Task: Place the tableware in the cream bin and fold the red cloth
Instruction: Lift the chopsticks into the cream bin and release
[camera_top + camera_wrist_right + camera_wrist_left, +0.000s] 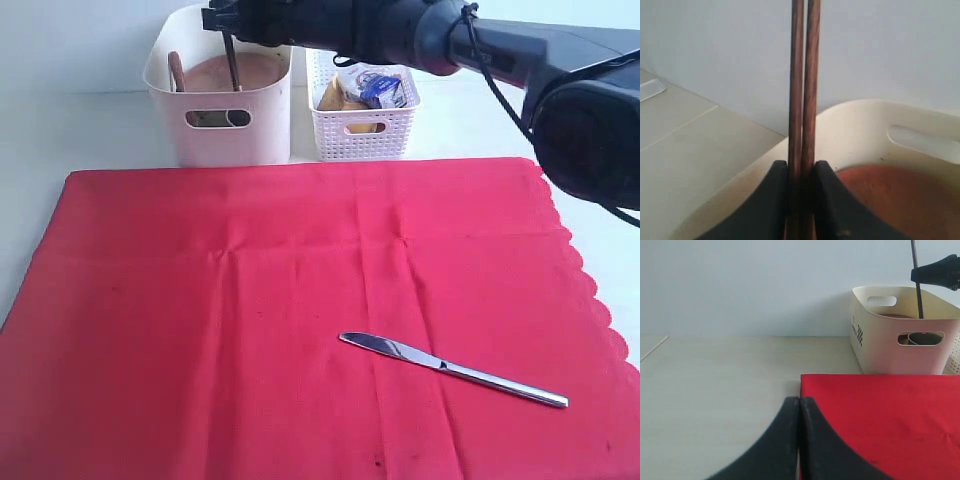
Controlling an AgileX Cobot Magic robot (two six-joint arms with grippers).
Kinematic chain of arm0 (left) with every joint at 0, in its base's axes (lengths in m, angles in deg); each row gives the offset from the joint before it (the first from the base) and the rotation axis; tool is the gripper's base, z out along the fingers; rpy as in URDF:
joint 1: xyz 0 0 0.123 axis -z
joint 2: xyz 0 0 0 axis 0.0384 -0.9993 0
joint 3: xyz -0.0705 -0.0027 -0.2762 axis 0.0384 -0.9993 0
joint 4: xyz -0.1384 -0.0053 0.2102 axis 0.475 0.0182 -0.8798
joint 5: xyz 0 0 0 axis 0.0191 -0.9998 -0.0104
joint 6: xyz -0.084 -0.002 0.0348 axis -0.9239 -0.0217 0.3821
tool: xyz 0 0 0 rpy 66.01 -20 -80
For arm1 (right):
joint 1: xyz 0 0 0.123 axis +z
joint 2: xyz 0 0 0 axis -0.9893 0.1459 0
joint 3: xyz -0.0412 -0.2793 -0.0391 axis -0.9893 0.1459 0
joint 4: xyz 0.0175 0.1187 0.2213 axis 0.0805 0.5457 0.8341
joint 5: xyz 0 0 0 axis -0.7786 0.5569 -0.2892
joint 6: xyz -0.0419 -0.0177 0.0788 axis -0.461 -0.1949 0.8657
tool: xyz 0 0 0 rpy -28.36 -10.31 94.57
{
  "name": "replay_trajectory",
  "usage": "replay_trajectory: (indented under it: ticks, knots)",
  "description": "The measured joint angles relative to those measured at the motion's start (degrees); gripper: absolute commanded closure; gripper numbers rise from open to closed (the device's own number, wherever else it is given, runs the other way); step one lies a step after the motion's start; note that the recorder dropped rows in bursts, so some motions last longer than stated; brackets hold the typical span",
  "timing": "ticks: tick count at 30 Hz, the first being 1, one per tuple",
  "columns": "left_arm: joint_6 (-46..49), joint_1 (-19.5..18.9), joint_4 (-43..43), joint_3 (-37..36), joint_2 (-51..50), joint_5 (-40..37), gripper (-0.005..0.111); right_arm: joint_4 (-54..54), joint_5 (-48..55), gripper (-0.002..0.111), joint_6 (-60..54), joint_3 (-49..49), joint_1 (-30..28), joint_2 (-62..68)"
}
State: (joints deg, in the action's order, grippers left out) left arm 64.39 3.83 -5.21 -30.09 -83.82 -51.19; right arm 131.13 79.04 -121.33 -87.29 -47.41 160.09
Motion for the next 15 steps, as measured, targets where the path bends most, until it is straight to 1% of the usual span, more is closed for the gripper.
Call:
replay_trajectory:
  ticks: [1, 3, 4, 5, 6, 8, 10, 12, 15]
  knots:
    - [0.00, 0.00, 0.00, 0.00, 0.00, 0.00, 0.105, 0.00, -1.06, 0.108, 1.12, 0.00, 0.00, 0.28]
    - [0.00, 0.00, 0.00, 0.00, 0.00, 0.00, 0.105, 0.00, -3.54, 0.102, 3.30, 0.00, 0.00, 0.56]
    - [0.00, 0.00, 0.00, 0.00, 0.00, 0.00, 0.105, 0.00, -4.11, 0.095, 3.54, 0.00, 0.00, 0.56]
    - [0.00, 0.00, 0.00, 0.00, 0.00, 0.00, 0.105, 0.00, -4.66, 0.090, 3.85, 0.00, 0.00, 0.56]
    - [0.00, 0.00, 0.00, 0.00, 0.00, 0.00, 0.105, 0.12, -4.75, 0.081, 4.09, -0.04, 0.00, 0.56]
    - [0.00, 0.00, 0.00, 0.00, 0.00, 0.00, 0.105, 0.12, -4.88, 0.071, 4.27, -0.13, 0.00, 0.56]
    - [0.00, 0.00, 0.00, 0.00, 0.00, 0.00, 0.105, 0.12, -4.88, 0.063, 4.27, -0.13, 0.00, 0.56]
    - [0.00, 0.00, 0.00, 0.00, 0.00, 0.00, 0.105, 0.12, -4.63, 0.059, 4.27, -0.13, 0.00, 0.56]
    - [0.00, 0.00, 0.00, 0.00, 0.00, 0.00, 0.105, 0.23, -3.57, 0.056, 4.27, -0.13, 0.00, 0.56]
